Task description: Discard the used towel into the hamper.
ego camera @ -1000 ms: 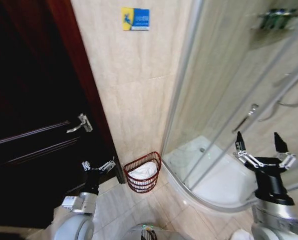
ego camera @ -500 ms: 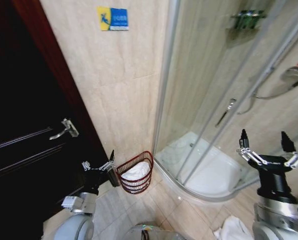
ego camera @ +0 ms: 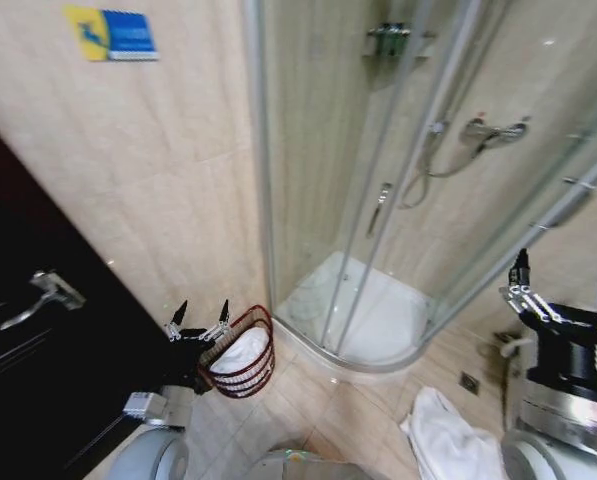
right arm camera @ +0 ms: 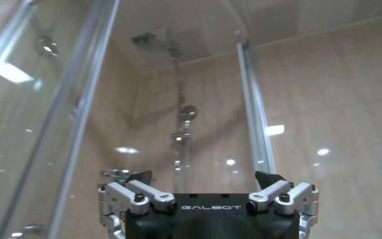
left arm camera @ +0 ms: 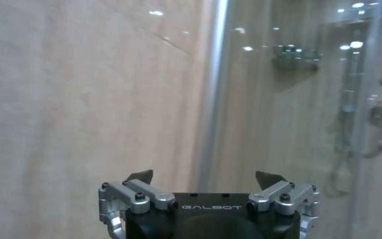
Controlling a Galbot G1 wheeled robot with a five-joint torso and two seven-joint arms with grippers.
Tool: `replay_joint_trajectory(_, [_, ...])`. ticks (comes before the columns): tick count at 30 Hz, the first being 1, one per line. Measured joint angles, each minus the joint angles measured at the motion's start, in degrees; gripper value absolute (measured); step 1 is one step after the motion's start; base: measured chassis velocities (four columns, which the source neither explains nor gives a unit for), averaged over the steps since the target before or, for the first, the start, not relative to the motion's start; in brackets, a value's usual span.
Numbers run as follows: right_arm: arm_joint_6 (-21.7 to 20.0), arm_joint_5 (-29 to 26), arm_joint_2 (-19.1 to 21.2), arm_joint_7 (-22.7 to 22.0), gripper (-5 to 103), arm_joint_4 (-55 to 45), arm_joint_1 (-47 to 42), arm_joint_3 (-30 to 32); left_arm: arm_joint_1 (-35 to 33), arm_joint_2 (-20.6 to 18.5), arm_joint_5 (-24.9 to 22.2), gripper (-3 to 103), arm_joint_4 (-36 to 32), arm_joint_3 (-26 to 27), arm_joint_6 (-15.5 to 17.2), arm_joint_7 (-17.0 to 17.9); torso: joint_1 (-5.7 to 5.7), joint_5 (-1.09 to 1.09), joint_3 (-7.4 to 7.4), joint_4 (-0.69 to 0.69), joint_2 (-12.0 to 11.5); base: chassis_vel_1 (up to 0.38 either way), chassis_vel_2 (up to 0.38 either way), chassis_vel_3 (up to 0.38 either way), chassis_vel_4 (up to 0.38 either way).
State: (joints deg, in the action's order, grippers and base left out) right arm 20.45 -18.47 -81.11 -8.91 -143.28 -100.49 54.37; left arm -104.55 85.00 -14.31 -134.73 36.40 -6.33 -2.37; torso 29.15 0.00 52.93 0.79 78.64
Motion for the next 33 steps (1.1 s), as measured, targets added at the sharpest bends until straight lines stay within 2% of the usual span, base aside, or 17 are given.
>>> replay_joint_trajectory(33, [1.69,0.16,-1.61,0.25,100,0.04,-1.04,-0.91,0.00,0.00,0.00,100,0.00,0.00,0.00,0.00,0.00,-0.01,0.00,-0.01,0.01,-0.123,-0.124,-0.124,-0.126])
